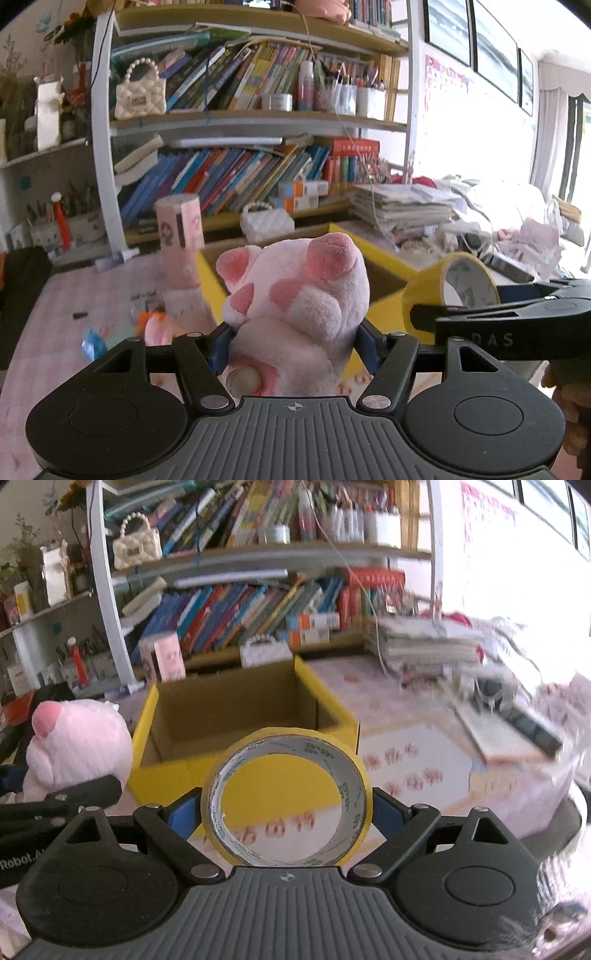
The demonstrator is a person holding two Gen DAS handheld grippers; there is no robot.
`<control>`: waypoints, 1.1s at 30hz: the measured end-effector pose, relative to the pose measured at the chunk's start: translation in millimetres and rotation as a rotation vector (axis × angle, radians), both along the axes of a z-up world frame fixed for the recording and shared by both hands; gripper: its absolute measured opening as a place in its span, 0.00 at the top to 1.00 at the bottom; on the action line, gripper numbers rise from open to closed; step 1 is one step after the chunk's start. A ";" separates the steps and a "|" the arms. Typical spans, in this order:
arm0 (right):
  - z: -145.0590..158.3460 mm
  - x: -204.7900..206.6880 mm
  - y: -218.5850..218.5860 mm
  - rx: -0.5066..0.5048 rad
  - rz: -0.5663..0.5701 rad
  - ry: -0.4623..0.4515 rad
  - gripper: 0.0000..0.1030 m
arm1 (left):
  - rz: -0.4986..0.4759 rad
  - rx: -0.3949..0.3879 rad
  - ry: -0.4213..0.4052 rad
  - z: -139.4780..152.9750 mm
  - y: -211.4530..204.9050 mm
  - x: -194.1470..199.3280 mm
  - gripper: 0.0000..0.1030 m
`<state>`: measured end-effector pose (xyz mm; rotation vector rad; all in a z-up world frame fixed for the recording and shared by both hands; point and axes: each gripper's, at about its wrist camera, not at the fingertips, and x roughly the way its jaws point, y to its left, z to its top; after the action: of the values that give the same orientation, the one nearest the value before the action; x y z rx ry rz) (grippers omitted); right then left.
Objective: Organize objects
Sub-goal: 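Carry the pink pig and the tape roll toward the yellow box with both tools, then lower the pig into the yellow box and open the left tool while the right tool releases the tape inside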
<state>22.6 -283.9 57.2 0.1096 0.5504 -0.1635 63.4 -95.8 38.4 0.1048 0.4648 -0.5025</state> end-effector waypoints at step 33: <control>-55.8 212.6 -32.8 -0.352 0.693 0.264 0.11 | 0.149 0.075 0.224 -38.7 -69.4 139.9 0.35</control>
<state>235.2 -316.8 1.4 -0.4505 0.7840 0.4066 203.3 -165.2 -0.2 0.0856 0.7059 -0.3514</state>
